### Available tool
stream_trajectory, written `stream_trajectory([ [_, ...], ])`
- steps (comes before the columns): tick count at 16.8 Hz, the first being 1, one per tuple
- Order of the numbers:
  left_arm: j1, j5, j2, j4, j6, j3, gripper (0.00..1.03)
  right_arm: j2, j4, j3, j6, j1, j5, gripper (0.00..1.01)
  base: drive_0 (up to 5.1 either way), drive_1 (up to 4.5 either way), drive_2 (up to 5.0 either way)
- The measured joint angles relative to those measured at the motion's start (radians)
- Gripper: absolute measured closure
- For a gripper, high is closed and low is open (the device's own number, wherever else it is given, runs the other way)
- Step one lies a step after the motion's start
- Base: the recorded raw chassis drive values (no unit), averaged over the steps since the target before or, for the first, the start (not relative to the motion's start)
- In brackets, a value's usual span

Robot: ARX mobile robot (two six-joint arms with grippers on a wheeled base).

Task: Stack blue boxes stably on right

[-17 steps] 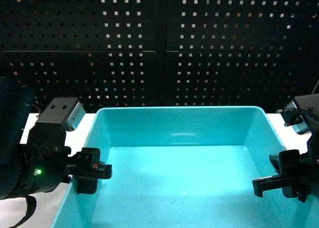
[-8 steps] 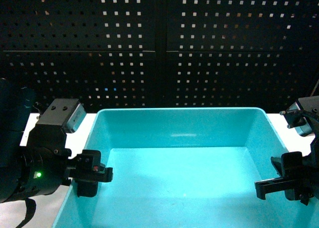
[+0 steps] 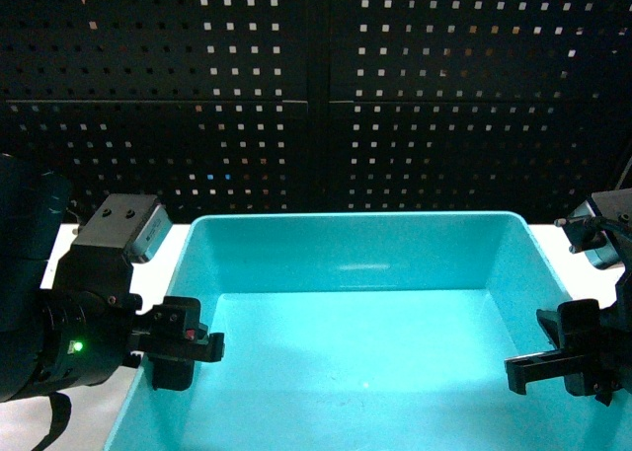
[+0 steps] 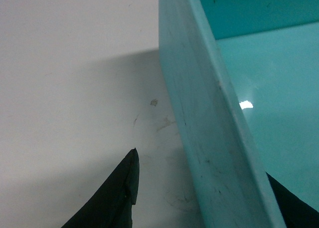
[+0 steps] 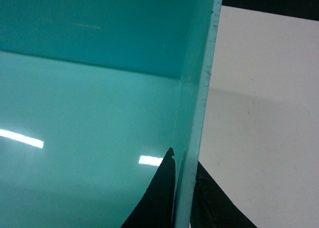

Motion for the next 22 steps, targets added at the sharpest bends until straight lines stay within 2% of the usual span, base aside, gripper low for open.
stream_trajectory([
  [10,0.0,-0.003,0.0,0.0,0.001,0.0,0.52,0.012,0.007,-0.003,0.0,-0.001,-0.001,0.94,0.0,0.0,0.0],
  [12,0.0,-0.045,-0.006,0.003,0.023,0.0,0.37,0.011,0.011,-0.006,0.001,-0.001,-0.001,0.94,0.0,0.0,0.0],
  [15,0.005,-0.059,-0.009,0.004,0.039,0.0,0.08,0.011,0.011,-0.007,0.001,-0.001,-0.001,0.94,0.0,0.0,0.0],
  [16,0.005,-0.058,-0.009,0.004,0.042,0.0,0.03,0.011,0.013,-0.008,0.001,-0.006,-0.002,0.94,0.0,0.0,0.0],
  [17,0.005,-0.058,-0.01,0.005,0.042,0.0,0.06,0.011,0.016,-0.01,0.001,-0.006,-0.005,0.94,0.0,0.0,0.0],
  [22,0.006,-0.059,-0.01,0.004,0.043,0.0,0.05,0.011,0.027,-0.021,0.001,-0.012,-0.008,0.94,0.0,0.0,0.0],
])
